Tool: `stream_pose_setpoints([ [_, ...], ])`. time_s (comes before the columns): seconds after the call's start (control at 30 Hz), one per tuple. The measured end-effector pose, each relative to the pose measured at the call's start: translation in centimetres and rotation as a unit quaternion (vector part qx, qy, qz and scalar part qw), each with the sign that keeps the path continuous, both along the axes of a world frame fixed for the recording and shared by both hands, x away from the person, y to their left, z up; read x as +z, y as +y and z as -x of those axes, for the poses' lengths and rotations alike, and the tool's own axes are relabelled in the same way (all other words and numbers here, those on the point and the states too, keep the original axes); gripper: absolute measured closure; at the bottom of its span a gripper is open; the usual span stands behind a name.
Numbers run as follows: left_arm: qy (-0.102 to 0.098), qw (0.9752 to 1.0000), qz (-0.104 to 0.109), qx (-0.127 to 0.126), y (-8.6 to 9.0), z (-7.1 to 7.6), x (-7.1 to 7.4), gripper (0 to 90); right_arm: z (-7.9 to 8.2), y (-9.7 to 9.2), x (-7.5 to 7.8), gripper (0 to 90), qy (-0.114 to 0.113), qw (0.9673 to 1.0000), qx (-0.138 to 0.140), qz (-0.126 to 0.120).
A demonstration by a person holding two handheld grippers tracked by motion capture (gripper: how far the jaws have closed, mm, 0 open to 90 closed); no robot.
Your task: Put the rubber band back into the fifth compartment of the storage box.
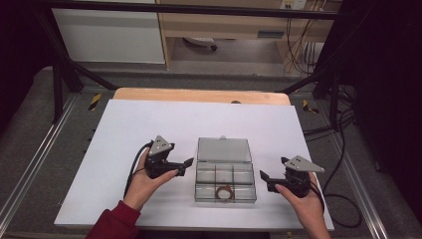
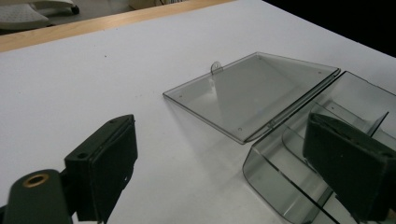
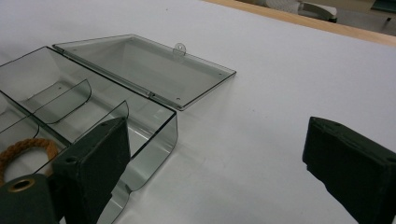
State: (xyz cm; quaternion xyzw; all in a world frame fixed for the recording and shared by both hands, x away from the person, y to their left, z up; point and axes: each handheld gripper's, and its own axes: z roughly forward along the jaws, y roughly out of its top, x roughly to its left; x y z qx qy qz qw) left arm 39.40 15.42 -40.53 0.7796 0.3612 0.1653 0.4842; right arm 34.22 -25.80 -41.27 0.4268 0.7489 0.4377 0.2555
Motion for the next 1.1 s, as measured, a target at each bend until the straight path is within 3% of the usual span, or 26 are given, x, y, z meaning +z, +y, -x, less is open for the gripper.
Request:
stream_pose_setpoints([
  [0.07, -0.001, 1.0, -0.007, -0.003, 0.6, 0.0, -0.1, 10.8, -0.1, 0.0, 0.2, 7.7, -0.001, 1.0, 0.002, -0.001],
  [0.3, 0.003, 1.0, 0.002, -0.001, 2.5, 0.3, 0.0, 11.3, -0.7, 0.3, -0.1, 9.8, 0.013, 0.9998, 0.012, 0.006],
  [0.6, 0.019, 0.9997, -0.017, 0.002, 2.0, 0.0, -0.8, 12.0, -0.8, 0.9, -0.6, 15.8, 0.035, 0.9985, 0.033, 0.025],
  [0.77, 0.023, 0.9993, -0.031, 0.005, 1.5, -0.1, -1.6, 15.2, -1.3, 1.0, -0.6, 30.0, 0.044, 0.997, 0.045, 0.044],
  [1.1, 0.032, 0.998, -0.051, -0.017, 0.2, -0.3, -2.5, 48.6, -3.4, 0.6, -1.7, 63.6, 0.046, 0.9966, 0.048, 0.049],
])
